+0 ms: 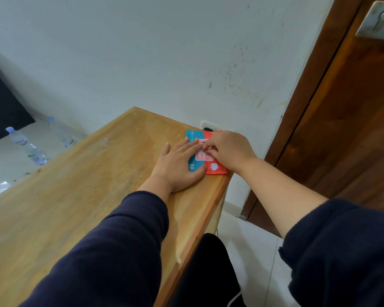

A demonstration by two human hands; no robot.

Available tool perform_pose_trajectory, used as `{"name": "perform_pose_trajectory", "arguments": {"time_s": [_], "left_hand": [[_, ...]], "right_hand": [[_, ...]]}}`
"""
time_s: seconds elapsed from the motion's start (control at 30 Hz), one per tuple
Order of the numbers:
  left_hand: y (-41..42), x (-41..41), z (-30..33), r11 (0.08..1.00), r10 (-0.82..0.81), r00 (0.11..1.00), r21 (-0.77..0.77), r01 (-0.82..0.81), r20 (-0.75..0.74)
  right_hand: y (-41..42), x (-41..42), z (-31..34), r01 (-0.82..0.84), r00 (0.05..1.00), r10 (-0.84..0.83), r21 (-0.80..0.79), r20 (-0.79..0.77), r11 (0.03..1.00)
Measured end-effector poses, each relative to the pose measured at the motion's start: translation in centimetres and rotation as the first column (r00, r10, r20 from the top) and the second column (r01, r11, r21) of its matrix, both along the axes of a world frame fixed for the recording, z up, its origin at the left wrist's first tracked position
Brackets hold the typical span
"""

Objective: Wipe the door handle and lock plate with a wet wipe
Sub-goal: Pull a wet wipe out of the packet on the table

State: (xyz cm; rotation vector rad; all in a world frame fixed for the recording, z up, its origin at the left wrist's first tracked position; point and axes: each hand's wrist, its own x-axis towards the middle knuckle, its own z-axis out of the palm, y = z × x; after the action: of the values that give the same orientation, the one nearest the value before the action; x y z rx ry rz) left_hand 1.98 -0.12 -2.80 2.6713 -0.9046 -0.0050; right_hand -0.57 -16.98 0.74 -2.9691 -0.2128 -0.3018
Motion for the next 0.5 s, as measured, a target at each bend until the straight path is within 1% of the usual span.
{"name": "perform_pose_trajectory", "arguments": {"time_s": [0.07, 0.13, 0.27, 0.4, 0.5], "left_hand": [[-0.03, 0.05, 0.04, 1.0, 0.006, 1.0, 0.01, -0.006, -0.005], [-0.06, 0.07, 0.05, 1.0, 0.01, 1.0, 0.012, -0.01, -0.008], [-0.02, 0.13, 0.02, 1.0, 0.017, 1.0, 0.014, -0.017, -0.006], [-0.02, 0.16, -0.06, 1.0, 0.01, 1.0, 0.015, -0.01, 0.005], [-0.08, 0.28, -0.16, 1.0, 0.018, 1.0, 0.012, -0.018, 0.003]], "right_hand": [[0.0, 0.13, 0.16, -0.031, 0.999, 0.032, -0.059, 0.006, 0.998], [-0.08, 0.14, 0.0, -0.061, 0.998, 0.063, -0.083, 0.015, 0.995], [0.03, 0.07, -0.56, -0.056, 0.998, 0.057, -0.065, 0.018, 0.996], [-0.24, 0.25, 0.11, -0.063, 0.998, 0.062, -0.042, -0.028, 0.997], [-0.11, 0.26, 0.05, -0.066, 0.997, 0.064, -0.072, -0.033, 0.995]]}}
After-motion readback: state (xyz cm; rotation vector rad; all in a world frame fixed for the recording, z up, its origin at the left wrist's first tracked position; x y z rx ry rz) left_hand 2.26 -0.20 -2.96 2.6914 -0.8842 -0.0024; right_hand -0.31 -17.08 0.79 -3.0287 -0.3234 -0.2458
